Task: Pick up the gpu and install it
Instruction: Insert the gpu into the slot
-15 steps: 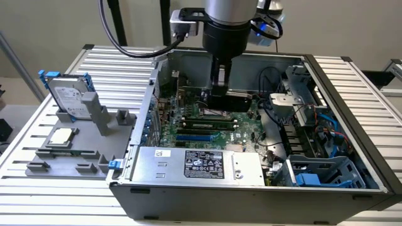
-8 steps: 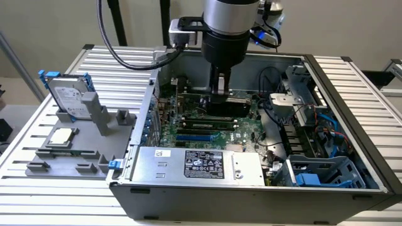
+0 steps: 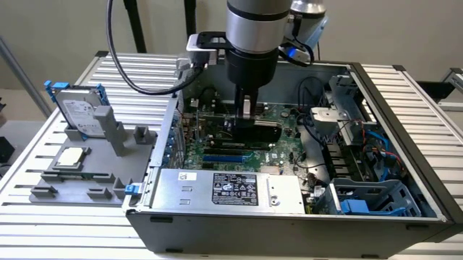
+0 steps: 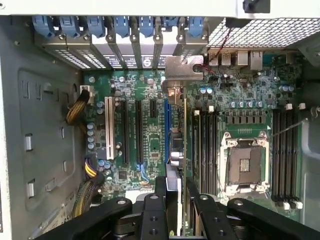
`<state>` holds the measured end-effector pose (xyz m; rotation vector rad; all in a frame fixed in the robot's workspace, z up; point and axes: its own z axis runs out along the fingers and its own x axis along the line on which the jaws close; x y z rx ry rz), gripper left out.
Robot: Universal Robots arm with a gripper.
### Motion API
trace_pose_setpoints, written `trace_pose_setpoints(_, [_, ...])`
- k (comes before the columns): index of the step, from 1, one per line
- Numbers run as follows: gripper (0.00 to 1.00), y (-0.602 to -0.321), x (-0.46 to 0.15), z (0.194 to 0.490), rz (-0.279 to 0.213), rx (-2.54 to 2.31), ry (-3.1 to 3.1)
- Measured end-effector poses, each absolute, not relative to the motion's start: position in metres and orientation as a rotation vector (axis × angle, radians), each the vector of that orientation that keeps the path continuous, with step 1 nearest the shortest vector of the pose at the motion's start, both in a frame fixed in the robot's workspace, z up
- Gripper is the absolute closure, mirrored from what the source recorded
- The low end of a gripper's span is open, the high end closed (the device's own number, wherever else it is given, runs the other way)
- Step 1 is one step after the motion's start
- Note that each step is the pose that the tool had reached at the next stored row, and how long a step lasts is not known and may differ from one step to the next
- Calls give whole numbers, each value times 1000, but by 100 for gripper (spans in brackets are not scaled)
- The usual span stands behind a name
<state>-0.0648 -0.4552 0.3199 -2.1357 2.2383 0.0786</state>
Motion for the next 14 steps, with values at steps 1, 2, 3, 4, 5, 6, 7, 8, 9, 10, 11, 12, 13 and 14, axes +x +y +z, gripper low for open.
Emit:
trace_pose_setpoints(1, [100, -456, -68, 318, 79, -2136, 2238])
trace_pose_setpoints(2, [100, -456, -71, 316, 79, -2136, 2238])
trace_pose_setpoints(3, [100, -456, -76, 314, 79, -2137, 2237])
trace_pose_setpoints(4, [100, -456, -80, 313, 79, -2137, 2237])
trace_pose_setpoints(5, [100, -456, -85, 311, 79, -2137, 2237])
trace_pose_setpoints(6, [100, -456, -89, 309, 79, -2137, 2237])
trace_pose_setpoints(7, [100, -456, -93, 307, 78, -2138, 2236])
trace_pose_setpoints(8, [100, -456, -94, 305, 79, -2138, 2236])
trace_pose_setpoints(9, [100, -456, -94, 304, 79, -2139, 2236])
trace_pose_setpoints(10, [100, -456, -94, 302, 79, -2140, 2235])
trace_pose_setpoints(11, [100, -456, -94, 300, 79, -2141, 2234])
trace_pose_setpoints(12, [100, -456, -94, 298, 79, -2141, 2233])
trace_pose_setpoints(13, [100, -456, -94, 296, 79, -2142, 2232])
trace_pose_setpoints(14, [100, -456, -94, 294, 79, -2143, 2231])
